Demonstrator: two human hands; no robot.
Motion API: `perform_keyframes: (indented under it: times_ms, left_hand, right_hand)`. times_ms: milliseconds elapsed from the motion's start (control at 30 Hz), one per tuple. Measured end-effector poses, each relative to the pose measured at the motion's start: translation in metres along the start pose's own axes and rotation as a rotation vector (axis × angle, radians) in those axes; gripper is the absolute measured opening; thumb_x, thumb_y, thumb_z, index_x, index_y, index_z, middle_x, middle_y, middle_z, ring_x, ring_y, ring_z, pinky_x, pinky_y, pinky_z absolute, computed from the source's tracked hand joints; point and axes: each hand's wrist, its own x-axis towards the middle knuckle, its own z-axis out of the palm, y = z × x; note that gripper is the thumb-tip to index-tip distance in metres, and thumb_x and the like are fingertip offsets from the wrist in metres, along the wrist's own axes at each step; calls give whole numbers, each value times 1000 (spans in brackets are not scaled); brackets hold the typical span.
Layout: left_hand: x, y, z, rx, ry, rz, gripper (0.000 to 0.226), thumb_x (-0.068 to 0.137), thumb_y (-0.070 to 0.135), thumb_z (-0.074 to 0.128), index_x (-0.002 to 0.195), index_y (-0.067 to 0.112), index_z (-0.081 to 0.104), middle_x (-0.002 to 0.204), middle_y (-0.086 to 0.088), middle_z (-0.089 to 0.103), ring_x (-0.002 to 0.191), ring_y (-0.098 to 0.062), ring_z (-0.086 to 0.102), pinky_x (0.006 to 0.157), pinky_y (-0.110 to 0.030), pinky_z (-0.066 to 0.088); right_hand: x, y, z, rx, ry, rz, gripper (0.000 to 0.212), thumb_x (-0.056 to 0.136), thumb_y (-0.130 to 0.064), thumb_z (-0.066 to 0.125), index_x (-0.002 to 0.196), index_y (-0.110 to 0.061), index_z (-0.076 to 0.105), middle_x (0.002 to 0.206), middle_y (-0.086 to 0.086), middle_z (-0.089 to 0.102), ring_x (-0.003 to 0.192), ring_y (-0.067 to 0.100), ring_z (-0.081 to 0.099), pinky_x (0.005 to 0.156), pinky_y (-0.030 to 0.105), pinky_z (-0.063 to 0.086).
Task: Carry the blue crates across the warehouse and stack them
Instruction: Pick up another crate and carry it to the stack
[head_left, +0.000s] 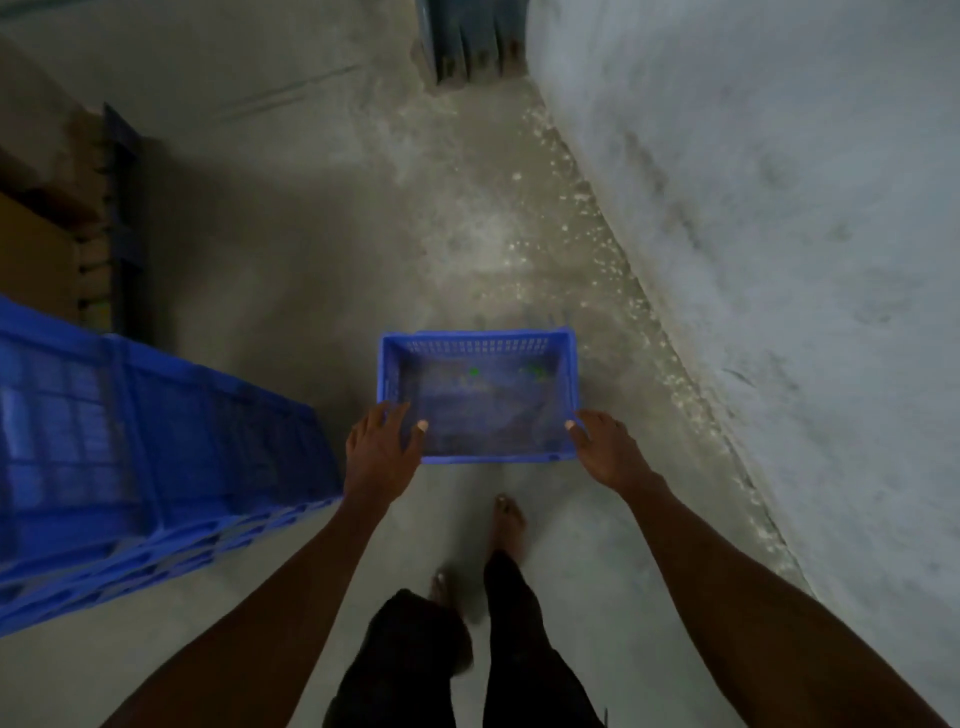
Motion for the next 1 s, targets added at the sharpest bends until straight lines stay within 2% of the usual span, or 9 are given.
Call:
perform_keyframes:
  times_ms: [200,367,500,633,733,767,833,900,1000]
  left_hand:
    - [101,-51,71,3,-133,-95,59,92,56,41,127,13,64,129,-15,61,118,-40,56,95,-49,45]
    - [186,-122,144,-15,-153,-238,53,95,48,54,130,9,62,129,-21,60,119,-44,54,97,-52,44]
    - [240,-158,185,33,-134,-380,60,99,43,57,138,-1,48,139,-29,49,130,-47,43,105,-56,36]
    - [280,-181,215,-56,-145,-504,70,98,61,45,129,0,56,135,-29,53,130,-45,47,106,-53,36]
    - [302,-190,232,-375,-144,-599,77,98,68,36,102,-2,68,103,-28,69,101,-38,67,93,-45,49]
    - [306,-190,234,-551,-142,-662,78,98,70,32,88,1,67,81,-21,71,78,-31,71,77,-42,54]
    - [311,-188,237,-863,-174,-744,70,101,67,27,72,10,56,50,-4,59,41,-15,56,50,-29,46]
    - [313,-188,235,-993,-232,-760,66,100,68,27,72,13,52,47,-1,55,37,-14,50,43,-24,41]
    - [310,-190,228,-1051,-307,-760,69,98,71,26,72,13,53,49,-2,55,37,-15,49,39,-22,42]
  right_hand:
    - [121,29,44,123,-84,190,47,102,-40,48,132,-5,57,131,23,60,123,39,56,102,39,39]
    - [227,65,98,153,-120,321,69,96,-61,36,132,-4,53,134,24,57,122,38,55,99,35,39]
    - [289,77,127,218,27,398,55,99,-44,50,123,5,53,127,33,56,119,45,54,94,40,41]
    - [323,80,150,333,242,487,52,103,-43,40,118,5,54,122,33,57,114,45,54,92,42,40]
    - [339,89,160,457,268,587,63,102,-51,31,114,5,57,117,32,61,108,44,58,92,45,43]
    - [343,93,161,529,264,614,68,99,-58,30,106,2,61,102,27,67,95,40,64,86,45,50]
    - [349,104,164,762,225,678,68,95,-67,32,79,-7,61,60,10,67,52,26,64,59,37,54]
    - [353,112,160,906,119,684,63,95,-67,33,71,-12,55,47,3,59,36,19,54,46,24,47]
    - [347,114,149,996,-44,667,68,93,-71,30,71,-11,53,48,4,58,37,19,53,42,19,44]
